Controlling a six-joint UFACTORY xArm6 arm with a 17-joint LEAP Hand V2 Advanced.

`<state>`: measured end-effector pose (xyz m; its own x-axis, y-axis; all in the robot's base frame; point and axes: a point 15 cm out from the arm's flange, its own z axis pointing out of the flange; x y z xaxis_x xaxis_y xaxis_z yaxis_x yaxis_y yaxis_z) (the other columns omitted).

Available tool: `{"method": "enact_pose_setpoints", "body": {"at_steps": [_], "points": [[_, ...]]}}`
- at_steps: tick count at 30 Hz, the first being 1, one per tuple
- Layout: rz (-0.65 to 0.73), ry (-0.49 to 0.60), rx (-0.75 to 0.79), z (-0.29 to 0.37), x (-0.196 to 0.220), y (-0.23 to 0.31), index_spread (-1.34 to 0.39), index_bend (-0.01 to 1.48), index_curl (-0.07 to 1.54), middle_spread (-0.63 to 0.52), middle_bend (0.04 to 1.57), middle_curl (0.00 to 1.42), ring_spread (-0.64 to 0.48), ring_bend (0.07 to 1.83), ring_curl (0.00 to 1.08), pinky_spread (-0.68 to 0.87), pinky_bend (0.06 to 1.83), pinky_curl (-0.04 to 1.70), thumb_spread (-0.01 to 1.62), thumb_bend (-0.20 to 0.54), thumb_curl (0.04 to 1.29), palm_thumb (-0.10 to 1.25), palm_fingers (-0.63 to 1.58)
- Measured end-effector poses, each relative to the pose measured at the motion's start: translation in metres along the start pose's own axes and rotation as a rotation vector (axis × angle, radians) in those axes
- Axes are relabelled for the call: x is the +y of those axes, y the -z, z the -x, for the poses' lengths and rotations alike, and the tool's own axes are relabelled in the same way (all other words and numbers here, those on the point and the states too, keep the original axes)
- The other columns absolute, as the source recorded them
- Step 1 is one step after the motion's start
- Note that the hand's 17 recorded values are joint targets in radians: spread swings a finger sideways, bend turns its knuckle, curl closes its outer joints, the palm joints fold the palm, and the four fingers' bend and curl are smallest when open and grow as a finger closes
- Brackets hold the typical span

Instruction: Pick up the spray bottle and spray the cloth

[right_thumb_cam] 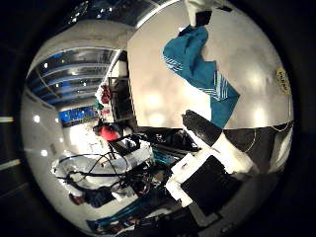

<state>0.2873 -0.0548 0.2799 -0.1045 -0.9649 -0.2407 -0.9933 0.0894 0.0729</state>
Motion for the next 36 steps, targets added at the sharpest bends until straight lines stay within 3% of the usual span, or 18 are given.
{"method": "enact_pose_setpoints", "body": {"at_steps": [5,14,21,28,31,34,36], "points": [[-0.035,-0.013,0.008,-0.007,0.002,0.010,-0.41,0.24,0.40,0.01,0.20,0.32,0.13,0.18,0.17,0.39,0.19,0.26,1.13,-0.018,0.36,0.78,0.26],[-0.137,-0.156,0.002,-0.051,0.008,0.041,-0.38,0.14,0.34,0.01,0.19,0.33,0.13,0.22,0.20,0.39,0.24,0.28,1.11,-0.019,0.36,0.79,0.21],[-0.303,-0.185,0.070,-0.077,-0.006,0.110,-0.37,0.17,0.31,0.03,0.19,0.33,0.13,0.22,0.22,0.39,0.26,0.30,1.08,-0.022,0.38,0.79,0.20],[-0.470,-0.291,0.042,-0.116,-0.010,0.164,-0.36,0.15,0.29,0.04,0.19,0.33,0.15,0.22,0.23,0.39,0.30,0.32,1.04,-0.026,0.37,0.76,0.15],[-0.528,-0.314,0.009,-0.134,-0.011,0.173,-0.37,0.17,0.29,0.04,0.20,0.33,0.15,0.22,0.24,0.38,0.31,0.32,1.05,-0.077,0.32,0.58,0.15],[-0.637,-0.270,-0.027,-0.149,-0.020,0.185,-0.38,0.18,0.30,0.02,0.22,0.33,0.14,0.22,0.24,0.39,0.28,0.31,1.05,-0.037,0.30,0.48,0.23],[-0.734,-0.301,-0.060,-0.175,-0.017,0.197,-0.38,0.18,0.31,0.02,0.21,0.34,0.14,0.21,0.24,0.40,0.27,0.30,1.04,-0.033,0.29,0.46,0.24]]}}
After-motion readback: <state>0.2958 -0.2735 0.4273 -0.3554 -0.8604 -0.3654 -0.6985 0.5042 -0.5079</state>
